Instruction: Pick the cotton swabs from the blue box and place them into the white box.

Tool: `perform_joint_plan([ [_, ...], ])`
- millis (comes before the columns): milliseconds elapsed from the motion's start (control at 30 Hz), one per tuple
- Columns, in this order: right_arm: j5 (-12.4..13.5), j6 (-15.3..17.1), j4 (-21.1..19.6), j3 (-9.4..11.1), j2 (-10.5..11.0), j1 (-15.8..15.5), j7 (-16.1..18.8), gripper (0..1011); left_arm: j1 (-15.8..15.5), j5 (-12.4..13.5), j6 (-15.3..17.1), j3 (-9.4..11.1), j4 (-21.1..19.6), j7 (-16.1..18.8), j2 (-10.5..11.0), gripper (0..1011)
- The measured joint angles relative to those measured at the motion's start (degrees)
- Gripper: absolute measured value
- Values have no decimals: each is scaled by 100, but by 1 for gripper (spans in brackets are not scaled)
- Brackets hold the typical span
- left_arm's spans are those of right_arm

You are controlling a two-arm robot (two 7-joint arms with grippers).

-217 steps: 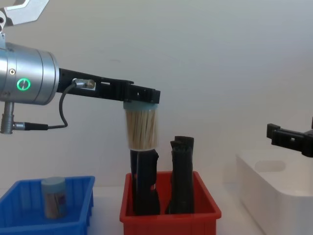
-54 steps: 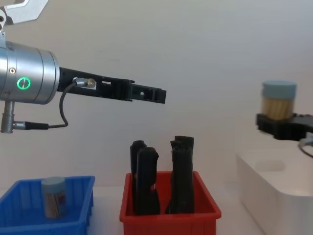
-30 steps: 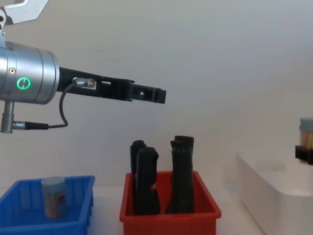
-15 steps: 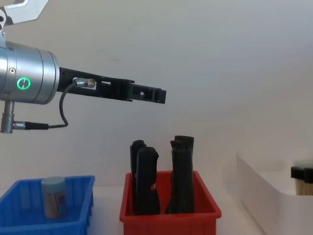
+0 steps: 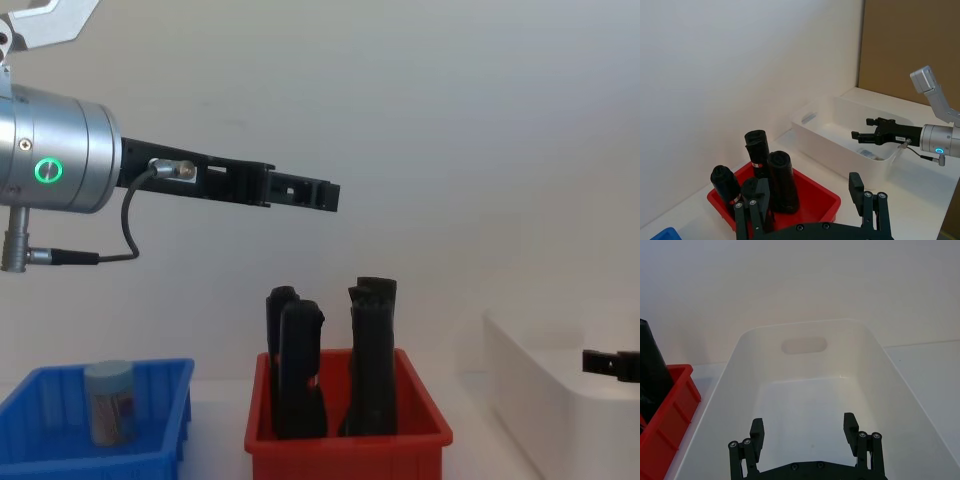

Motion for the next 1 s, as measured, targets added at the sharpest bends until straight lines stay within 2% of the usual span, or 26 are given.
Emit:
perform_joint_plan([
  [267,-3,-104,-23,8,-4,-13,8,1002,0,0,0,0,0,0,0,1004],
  [600,-53,-262,-293,23,21,-136,-13,1002,0,0,0,0,0,0,0,1004],
  [1000,-150,-416,-1037,49,99,-483,-138,1002,0,0,0,0,0,0,0,1004],
])
